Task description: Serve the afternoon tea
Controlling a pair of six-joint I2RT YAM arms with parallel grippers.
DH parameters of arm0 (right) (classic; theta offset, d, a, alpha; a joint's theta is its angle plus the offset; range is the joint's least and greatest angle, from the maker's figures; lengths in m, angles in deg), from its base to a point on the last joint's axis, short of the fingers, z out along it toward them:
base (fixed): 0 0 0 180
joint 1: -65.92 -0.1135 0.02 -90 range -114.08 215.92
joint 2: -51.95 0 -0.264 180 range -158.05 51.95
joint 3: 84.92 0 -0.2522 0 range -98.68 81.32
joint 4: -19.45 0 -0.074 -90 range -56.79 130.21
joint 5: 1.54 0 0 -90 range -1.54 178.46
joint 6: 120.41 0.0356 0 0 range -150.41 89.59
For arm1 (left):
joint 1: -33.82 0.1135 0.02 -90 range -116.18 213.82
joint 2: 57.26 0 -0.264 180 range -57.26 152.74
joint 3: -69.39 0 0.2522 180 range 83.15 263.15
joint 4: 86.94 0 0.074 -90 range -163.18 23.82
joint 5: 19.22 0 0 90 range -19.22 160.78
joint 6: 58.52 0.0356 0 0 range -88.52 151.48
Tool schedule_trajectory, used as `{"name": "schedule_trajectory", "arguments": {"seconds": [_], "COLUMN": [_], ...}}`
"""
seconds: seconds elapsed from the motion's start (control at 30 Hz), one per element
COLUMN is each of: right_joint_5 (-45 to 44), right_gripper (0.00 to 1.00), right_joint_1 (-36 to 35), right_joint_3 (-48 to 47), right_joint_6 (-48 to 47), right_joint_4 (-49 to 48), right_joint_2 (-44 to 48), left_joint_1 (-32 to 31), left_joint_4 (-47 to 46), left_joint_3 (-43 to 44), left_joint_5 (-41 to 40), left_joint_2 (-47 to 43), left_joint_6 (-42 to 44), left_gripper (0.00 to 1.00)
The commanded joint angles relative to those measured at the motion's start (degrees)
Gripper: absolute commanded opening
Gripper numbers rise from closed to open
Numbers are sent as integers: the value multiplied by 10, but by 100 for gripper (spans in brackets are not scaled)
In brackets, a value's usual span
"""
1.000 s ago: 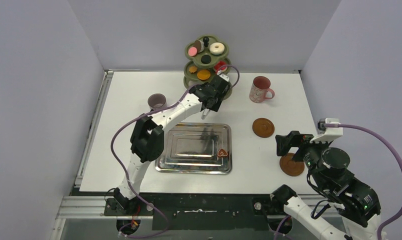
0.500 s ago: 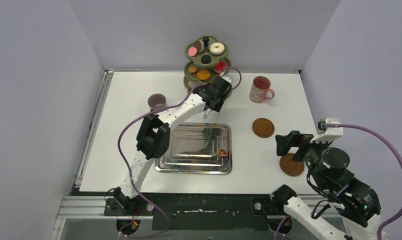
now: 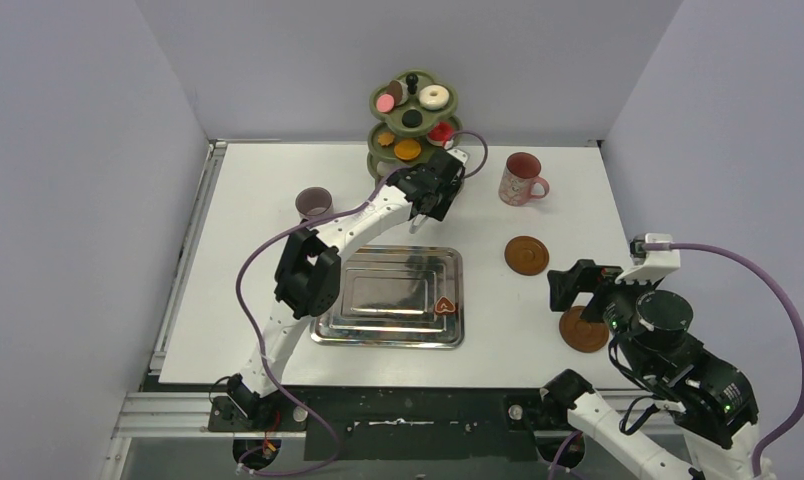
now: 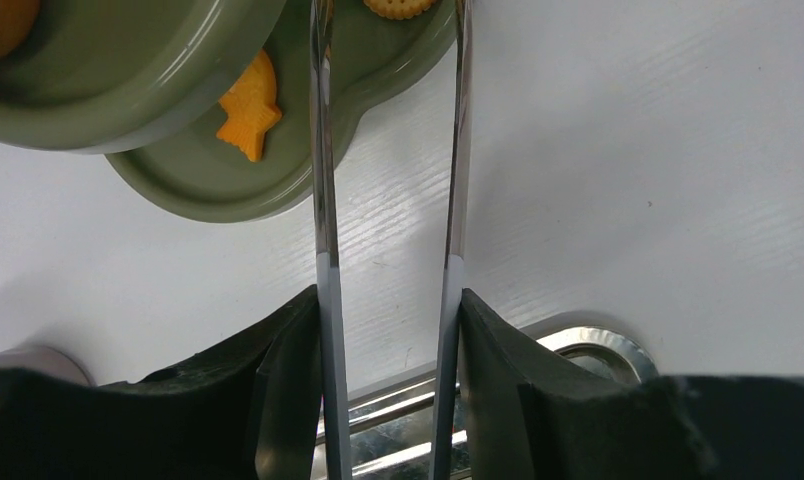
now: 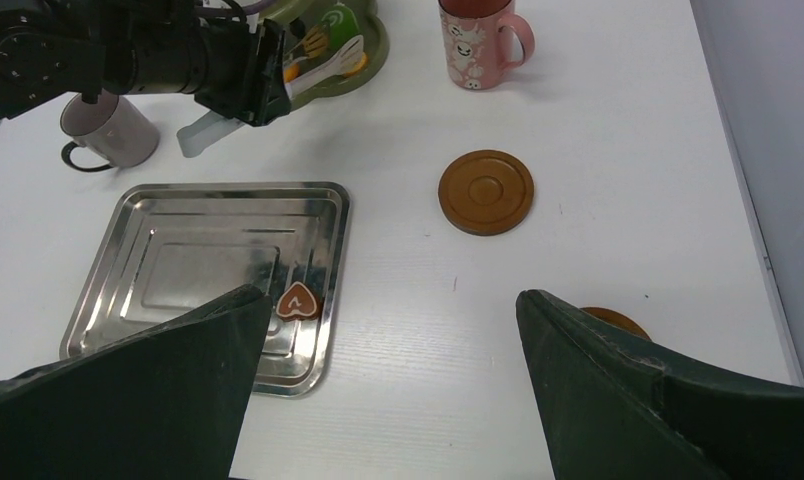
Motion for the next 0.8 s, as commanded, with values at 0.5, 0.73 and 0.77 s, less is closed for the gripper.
{"name": "schedule_trajectory", "arguments": {"seconds": [0.5,0.73,0.77], "right_joint_5": [-18,-26,-28], "right_gripper": [100,100,100], "right_joint_1": [3,3,3], "right_joint_3": [-10,-7,-4], "right_joint_6": [14,12,12], "right_joint_4": [11,27,27], "right_joint_2": [10,22,24], "left_joint_1": [-29,-51,-55], "left_joint_4": [-7,33,36], "left_joint_3": [-77,-159,-175], "left_joint_5": [41,68,77], "left_joint_2": [-126,-213,-227], "left_joint_6": [5,-12,-13], "left_gripper": [39,38,38]}}
